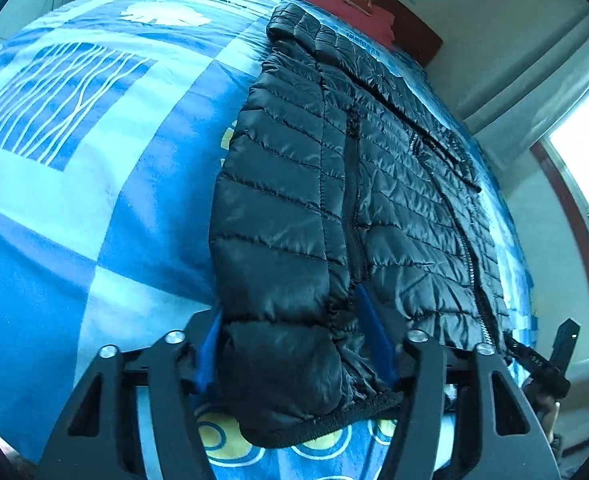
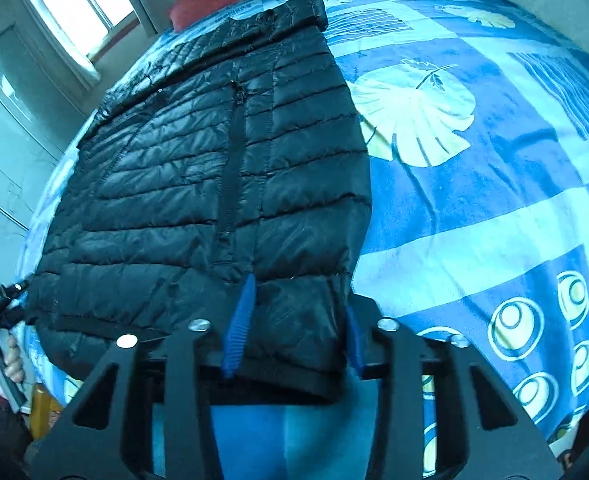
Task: Fold large clothes
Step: 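Lift the hem with both grippers and fold it toward the collar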
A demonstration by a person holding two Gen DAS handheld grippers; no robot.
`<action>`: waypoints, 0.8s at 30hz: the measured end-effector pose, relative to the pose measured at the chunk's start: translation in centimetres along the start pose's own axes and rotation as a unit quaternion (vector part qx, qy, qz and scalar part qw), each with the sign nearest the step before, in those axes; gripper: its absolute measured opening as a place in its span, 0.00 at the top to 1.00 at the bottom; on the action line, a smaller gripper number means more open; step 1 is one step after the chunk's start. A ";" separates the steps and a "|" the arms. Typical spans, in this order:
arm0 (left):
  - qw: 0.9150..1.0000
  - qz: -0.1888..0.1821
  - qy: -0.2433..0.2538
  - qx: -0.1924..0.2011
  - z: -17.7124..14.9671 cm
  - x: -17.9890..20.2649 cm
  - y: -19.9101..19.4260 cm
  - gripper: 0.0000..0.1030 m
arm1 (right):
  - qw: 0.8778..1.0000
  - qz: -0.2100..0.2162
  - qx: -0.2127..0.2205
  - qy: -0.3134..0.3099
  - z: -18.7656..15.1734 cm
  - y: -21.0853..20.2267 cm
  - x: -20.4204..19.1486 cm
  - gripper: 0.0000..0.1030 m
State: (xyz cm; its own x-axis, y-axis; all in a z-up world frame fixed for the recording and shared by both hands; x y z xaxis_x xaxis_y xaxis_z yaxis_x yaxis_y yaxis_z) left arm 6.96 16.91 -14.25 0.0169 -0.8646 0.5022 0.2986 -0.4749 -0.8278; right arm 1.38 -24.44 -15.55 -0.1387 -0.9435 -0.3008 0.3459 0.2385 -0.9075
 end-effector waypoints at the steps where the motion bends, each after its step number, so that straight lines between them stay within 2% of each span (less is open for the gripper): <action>1: 1.000 -0.001 -0.001 0.000 0.0 0.1 0.0 0.44 | 1.000 0.004 0.002 -0.002 0.0 0.0 0.0 0.72; 2: 1.000 0.001 0.000 0.000 0.0 0.2 0.0 0.44 | 1.000 0.015 0.003 -0.003 0.1 -0.1 -0.1 0.80; 3: 1.000 0.004 0.001 0.001 0.0 0.1 0.0 0.44 | 1.000 0.028 0.004 0.000 0.1 -0.1 -0.1 0.82; 6: 1.000 0.003 -0.004 0.003 -0.2 -0.1 0.3 0.44 | 0.999 0.031 0.009 0.001 -0.1 -0.2 -0.2 0.85; 8: 1.000 0.010 0.001 0.008 -0.3 0.1 0.0 0.56 | 0.999 0.034 0.013 0.002 -0.1 -0.3 -0.2 0.86; 10: 1.000 0.008 0.004 0.015 -0.4 0.4 -0.5 0.78 | 0.999 0.041 0.016 0.003 -0.1 -0.6 -0.3 0.88; 12: 1.000 0.001 0.004 0.027 -0.6 0.5 -1.2 0.82 | 0.999 0.048 0.024 0.002 -0.2 -1.2 -0.3 0.88; 17: 0.998 -0.030 -0.001 0.064 -1.2 1.2 -3.7 0.87 | 0.995 0.084 0.043 0.005 -0.6 -3.5 -0.2 0.90; 24: 0.992 -0.070 0.033 0.095 -3.3 4.2 -9.2 0.88 | 0.988 0.141 0.059 0.009 -2.7 -8.4 -0.1 0.90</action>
State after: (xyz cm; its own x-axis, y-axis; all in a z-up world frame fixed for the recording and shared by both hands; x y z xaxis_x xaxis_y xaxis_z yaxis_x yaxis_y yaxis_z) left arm 1.16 17.08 -5.37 -0.0978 -0.8036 0.5871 0.4678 -0.5578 -0.6856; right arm -4.02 -25.70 -8.69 -0.0369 -0.8388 -0.5432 0.4780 0.4625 -0.7467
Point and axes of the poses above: each gripper's, at about its wrist camera, not at the fingertips, and y roughly the way its jaws point, x to its right, z to its top, the point moved 1 cm from there along y, roughly the way its jaws point, and after that the axes turned 13 degrees about -x, right-handed, at the moved point
